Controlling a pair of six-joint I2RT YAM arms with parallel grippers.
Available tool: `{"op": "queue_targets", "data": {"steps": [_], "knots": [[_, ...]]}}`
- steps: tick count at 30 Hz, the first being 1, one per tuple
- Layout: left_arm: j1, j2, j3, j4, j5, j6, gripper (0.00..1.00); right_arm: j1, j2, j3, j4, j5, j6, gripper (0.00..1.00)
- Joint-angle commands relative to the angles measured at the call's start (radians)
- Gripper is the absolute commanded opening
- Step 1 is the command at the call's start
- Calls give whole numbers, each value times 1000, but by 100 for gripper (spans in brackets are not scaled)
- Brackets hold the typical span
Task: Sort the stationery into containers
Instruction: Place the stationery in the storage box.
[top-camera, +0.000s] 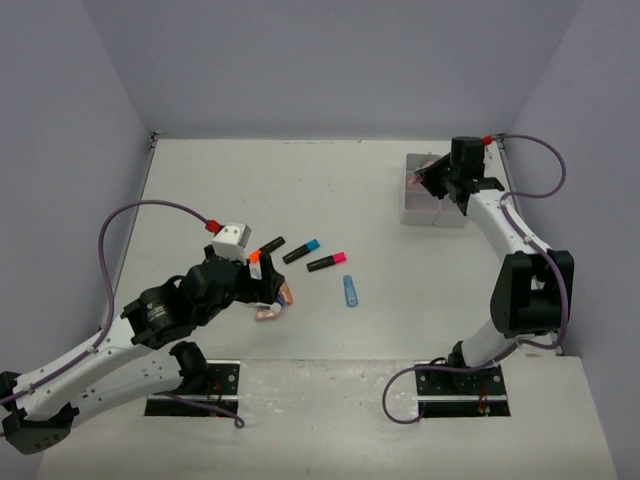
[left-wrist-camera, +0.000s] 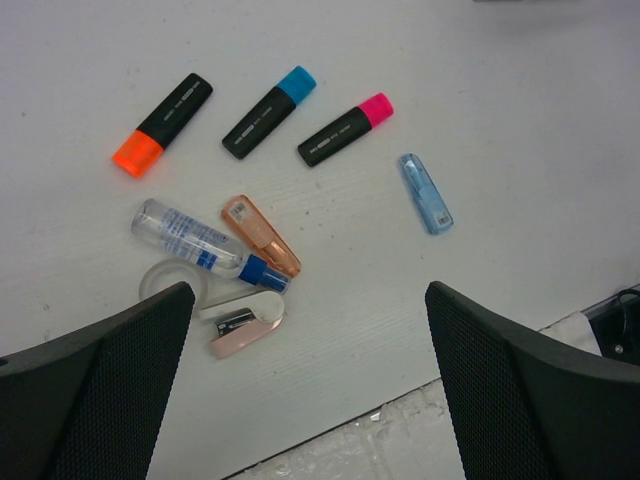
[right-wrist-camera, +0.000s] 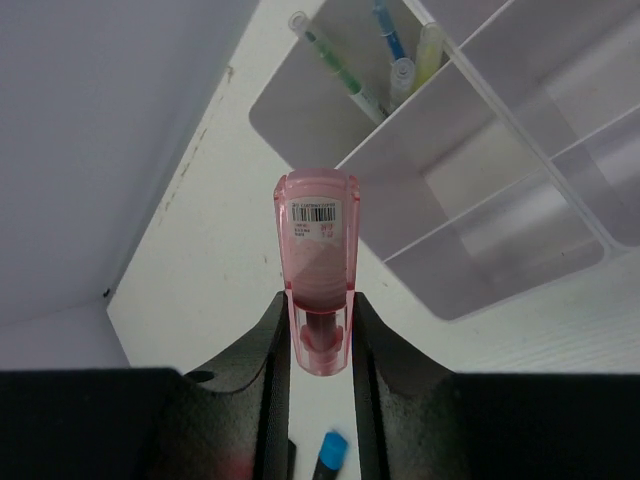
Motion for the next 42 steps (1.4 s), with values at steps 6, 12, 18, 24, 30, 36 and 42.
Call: {"op": "queue_targets", "data": {"steps": [6, 12, 18, 24, 30, 36, 42], "knots": [[4, -18, -15, 51, 20, 35, 100, -22, 110, 90, -22, -61, 266, 0], [-1, -34, -19, 53, 12, 30, 100, -28, 141, 65, -18, -61, 342, 0], [-17, -46, -18, 43, -9, 21, 100, -40, 197, 116, -21, -86, 346, 0], [-43, -52, -15, 24, -44, 2, 100, -53, 213, 113, -25, -102, 353, 14], [-75, -57, -10, 16, -60, -7, 100, -54, 193, 108, -29, -99, 326, 49], [-84, -67, -11, 14, -67, -13, 100, -55, 163, 111, -40, -101, 289, 52], [-85, -91, 8, -17, -124, -40, 100, 89, 38, 136, -104, 34, -79, 43]]}}
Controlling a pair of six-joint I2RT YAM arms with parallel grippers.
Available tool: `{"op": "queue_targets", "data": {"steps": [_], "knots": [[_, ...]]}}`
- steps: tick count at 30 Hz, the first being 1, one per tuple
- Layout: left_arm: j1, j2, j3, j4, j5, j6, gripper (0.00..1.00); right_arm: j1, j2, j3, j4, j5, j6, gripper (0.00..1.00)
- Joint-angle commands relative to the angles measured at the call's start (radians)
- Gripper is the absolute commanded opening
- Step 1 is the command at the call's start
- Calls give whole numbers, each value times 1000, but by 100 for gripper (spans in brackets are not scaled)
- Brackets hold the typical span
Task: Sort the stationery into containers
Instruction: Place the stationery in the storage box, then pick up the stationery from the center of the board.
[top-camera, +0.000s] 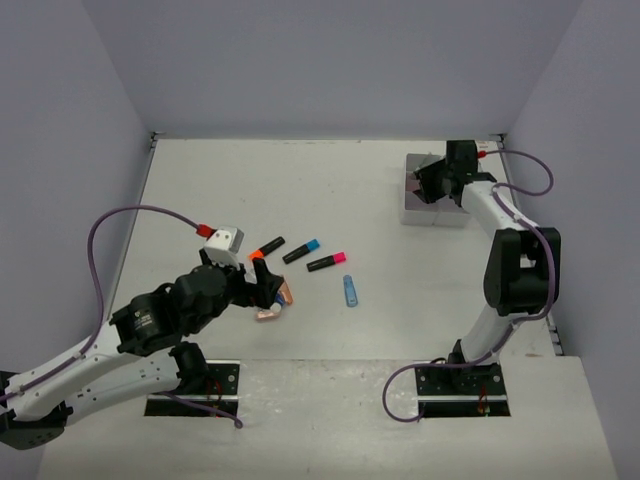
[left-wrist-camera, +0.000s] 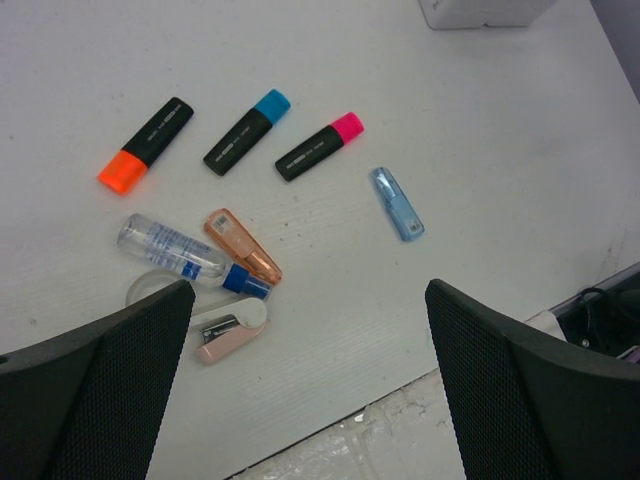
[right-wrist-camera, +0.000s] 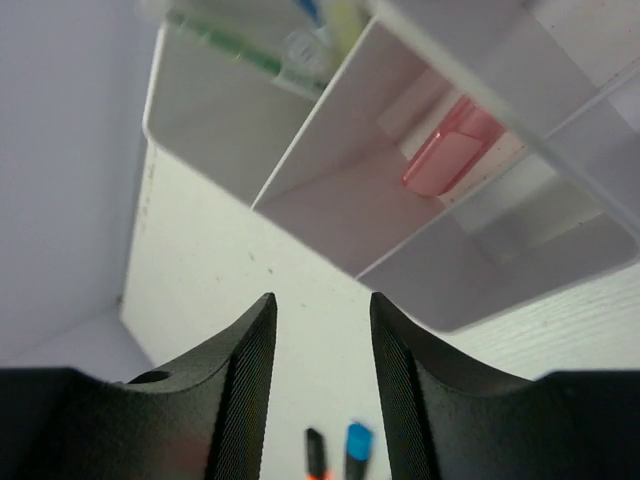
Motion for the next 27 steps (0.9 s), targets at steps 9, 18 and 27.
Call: {"op": "queue_targets", "data": {"steps": [9, 18, 27], "knots": [[-4, 38, 162, -246, -315, -68, 100, 571, -186, -96, -353, 292, -579, 57], [-5, -71, 84, -156, -322, -20, 100, 768, -103, -189, -374, 306, -475, 57], [-5, -75, 72, -124, -279, 10, 100, 791, 5, -201, -313, 248, -475, 47]]}}
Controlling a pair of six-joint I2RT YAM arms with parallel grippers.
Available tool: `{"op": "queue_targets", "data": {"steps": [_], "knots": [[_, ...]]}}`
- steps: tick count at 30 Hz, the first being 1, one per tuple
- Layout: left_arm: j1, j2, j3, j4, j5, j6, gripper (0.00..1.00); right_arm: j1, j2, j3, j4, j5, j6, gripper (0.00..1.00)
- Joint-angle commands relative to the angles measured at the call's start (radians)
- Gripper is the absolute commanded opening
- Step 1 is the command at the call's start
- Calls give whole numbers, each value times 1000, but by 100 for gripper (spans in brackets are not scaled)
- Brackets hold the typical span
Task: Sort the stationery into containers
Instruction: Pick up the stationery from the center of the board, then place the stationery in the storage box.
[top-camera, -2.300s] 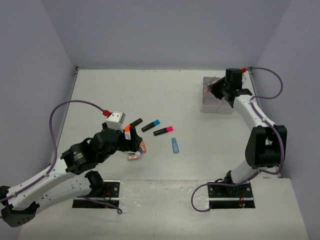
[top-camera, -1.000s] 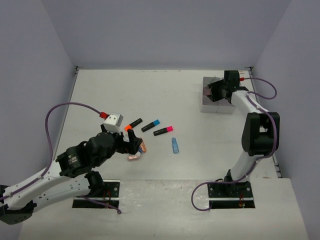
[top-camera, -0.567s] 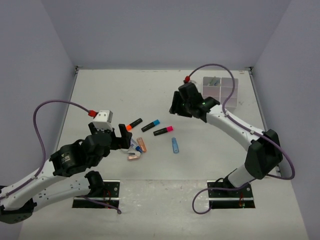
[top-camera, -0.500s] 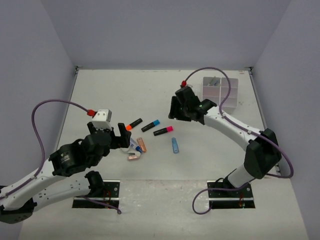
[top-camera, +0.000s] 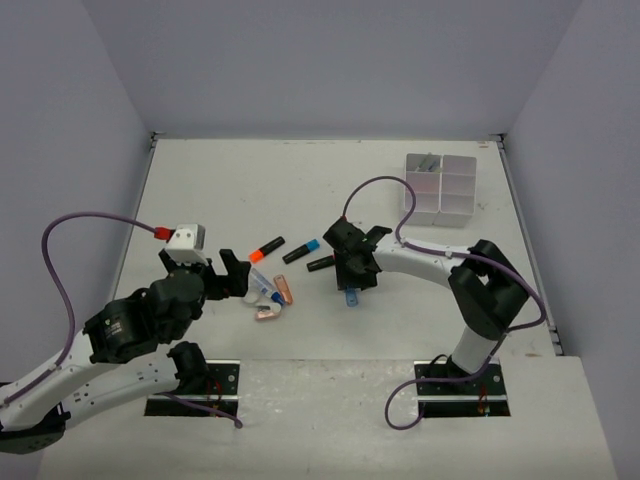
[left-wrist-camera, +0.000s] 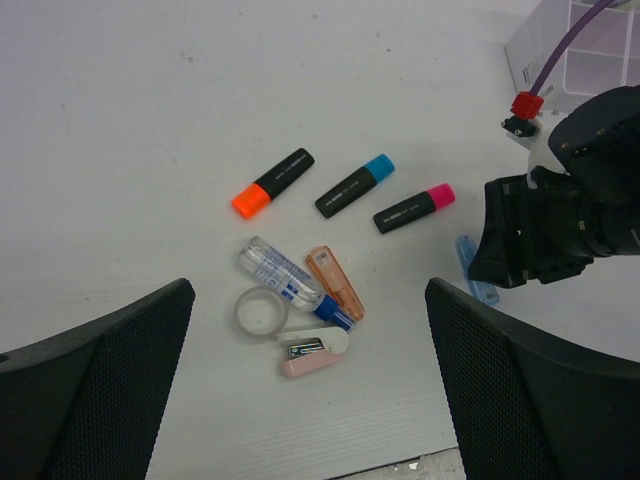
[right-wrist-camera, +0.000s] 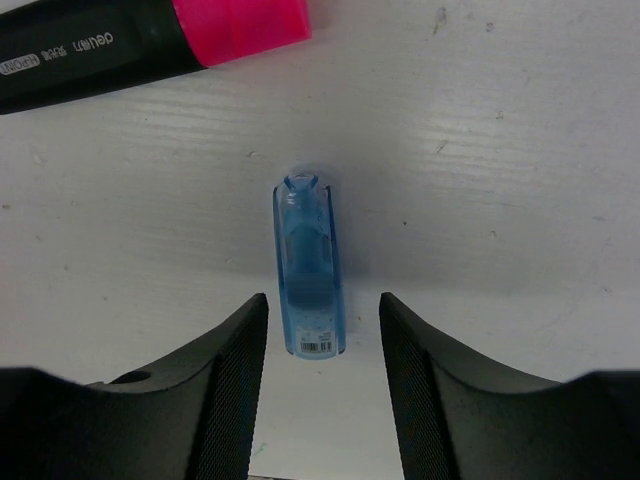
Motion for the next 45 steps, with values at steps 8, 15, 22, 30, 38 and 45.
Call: {"op": "queue_targets", "data": {"steps": [8, 15, 22, 30, 38, 45], "knots": [[-4, 7, -15, 60, 19, 47, 100, 8, 120, 49, 14, 34, 9, 8], [-4, 12, -16, 62, 19, 47, 100, -248, -147, -53, 243, -122, 51, 0], [-3, 30, -17, 60, 13, 45, 100, -548, -279, -66, 457, -92, 445, 0], [-3, 9, -18, 56, 6, 38, 100, -689, -96, 83, 479, -150, 778, 0], [-3, -4, -20, 56, 6, 37, 100, -734, -21, 161, 454, -157, 798, 0], [-4, -5, -21, 57, 6, 38, 100, -764, 11, 169, 445, -186, 794, 1]]}}
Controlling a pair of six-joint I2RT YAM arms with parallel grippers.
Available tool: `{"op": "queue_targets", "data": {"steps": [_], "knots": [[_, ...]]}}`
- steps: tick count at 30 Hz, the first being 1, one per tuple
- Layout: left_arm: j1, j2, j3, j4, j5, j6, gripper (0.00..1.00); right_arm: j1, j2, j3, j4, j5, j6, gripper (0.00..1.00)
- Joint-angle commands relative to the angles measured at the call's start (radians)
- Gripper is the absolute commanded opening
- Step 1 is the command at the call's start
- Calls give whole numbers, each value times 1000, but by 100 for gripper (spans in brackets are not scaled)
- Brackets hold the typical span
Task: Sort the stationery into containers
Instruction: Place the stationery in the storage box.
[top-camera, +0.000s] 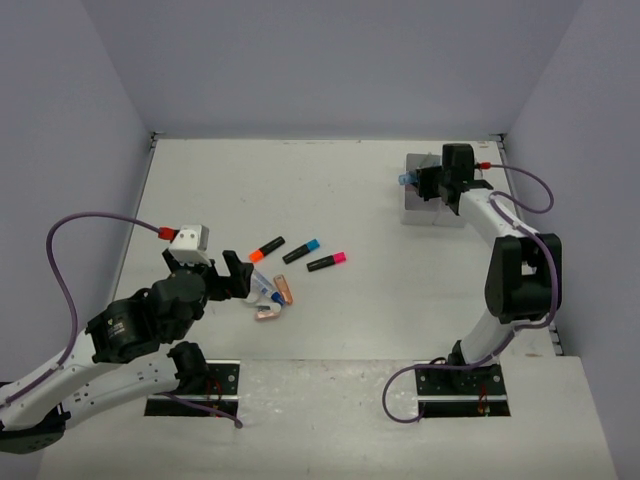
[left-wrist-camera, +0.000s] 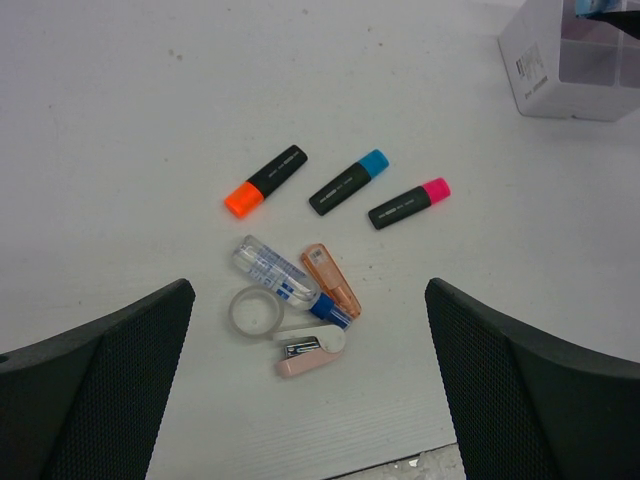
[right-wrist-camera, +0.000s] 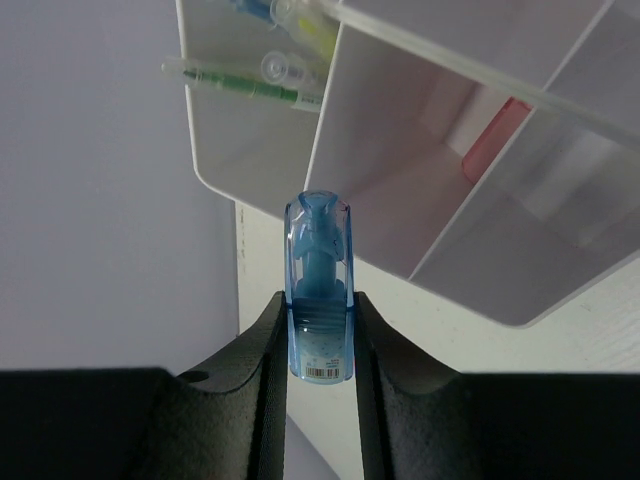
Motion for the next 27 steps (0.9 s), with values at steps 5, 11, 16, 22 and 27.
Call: {"op": "queue_targets", "data": {"steps": [5, 11, 16, 22, 27], "knots": [[-3, -13, -6, 34, -15, 21, 100, -28, 30, 33, -3, -30, 11, 10], [-3, -15, -6, 35, -14, 21, 100, -47, 39, 46, -1, -57, -19, 34], [-3, -26, -6, 38, -12, 24, 100, -54, 35, 66, -2, -81, -53, 53], [-3, -36, -5, 33, -16, 21, 100, -38, 26, 137, -25, -124, -189, 56], [0, -30, 16, -37, -94, -44, 100, 157, -93, 194, -109, 56, -584, 54]]}}
